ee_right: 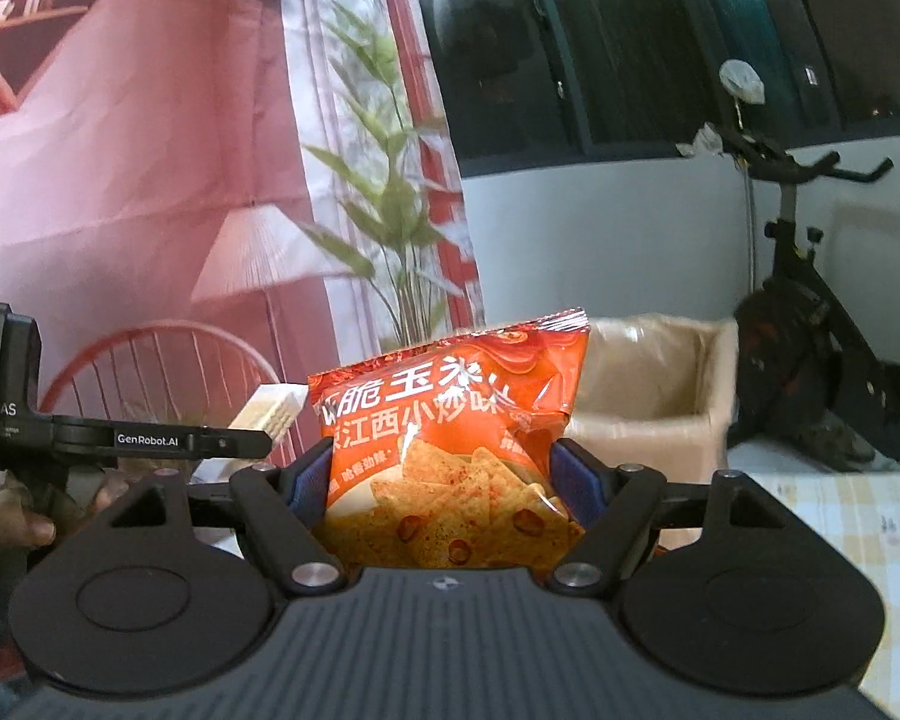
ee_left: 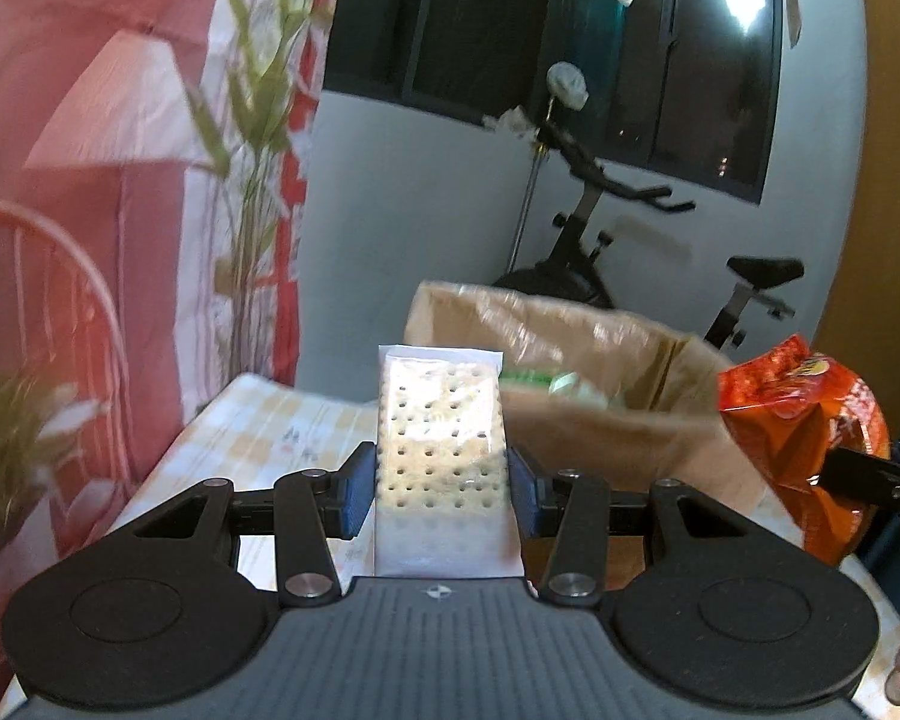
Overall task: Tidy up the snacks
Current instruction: 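Carry the cracker sheet with the left tool while the right tool carries the chip bag into the box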
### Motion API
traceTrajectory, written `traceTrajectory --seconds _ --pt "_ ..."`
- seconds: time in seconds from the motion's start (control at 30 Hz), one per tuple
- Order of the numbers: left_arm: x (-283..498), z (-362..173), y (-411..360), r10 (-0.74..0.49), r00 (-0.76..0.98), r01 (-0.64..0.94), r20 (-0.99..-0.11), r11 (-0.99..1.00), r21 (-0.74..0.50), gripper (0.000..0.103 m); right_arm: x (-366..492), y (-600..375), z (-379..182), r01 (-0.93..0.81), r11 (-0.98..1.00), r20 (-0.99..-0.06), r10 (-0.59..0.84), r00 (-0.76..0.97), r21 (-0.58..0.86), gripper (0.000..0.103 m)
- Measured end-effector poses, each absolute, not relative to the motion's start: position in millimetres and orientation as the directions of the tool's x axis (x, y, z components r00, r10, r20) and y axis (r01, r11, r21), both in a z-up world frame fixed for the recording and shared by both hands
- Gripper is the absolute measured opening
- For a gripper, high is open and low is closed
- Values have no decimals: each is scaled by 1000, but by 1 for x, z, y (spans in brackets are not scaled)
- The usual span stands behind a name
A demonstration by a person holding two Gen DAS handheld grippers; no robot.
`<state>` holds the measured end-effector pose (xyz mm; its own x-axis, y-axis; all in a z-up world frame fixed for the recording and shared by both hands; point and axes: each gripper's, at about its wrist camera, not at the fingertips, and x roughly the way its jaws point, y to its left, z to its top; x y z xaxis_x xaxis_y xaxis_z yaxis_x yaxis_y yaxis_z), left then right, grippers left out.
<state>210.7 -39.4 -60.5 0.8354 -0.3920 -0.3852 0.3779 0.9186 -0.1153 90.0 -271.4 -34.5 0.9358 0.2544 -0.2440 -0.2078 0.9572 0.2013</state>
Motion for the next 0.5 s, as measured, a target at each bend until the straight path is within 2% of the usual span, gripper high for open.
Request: traceTrajectory --seconds 0.23,0.33,0.5 --pt "243 -29 -63 -443 830 422 -338 896 -139 49 131 -282 -3 -185 967 -207 219 954 174 77" --pt "266 -24 -75 -460 815 432 -351 888 -159 49 158 -290 4 -159 971 -209 195 958 178 77" --pt "299 -28 -96 -438 811 424 -388 897 -127 49 201 -299 1 -113 980 -252 152 956 163 77"
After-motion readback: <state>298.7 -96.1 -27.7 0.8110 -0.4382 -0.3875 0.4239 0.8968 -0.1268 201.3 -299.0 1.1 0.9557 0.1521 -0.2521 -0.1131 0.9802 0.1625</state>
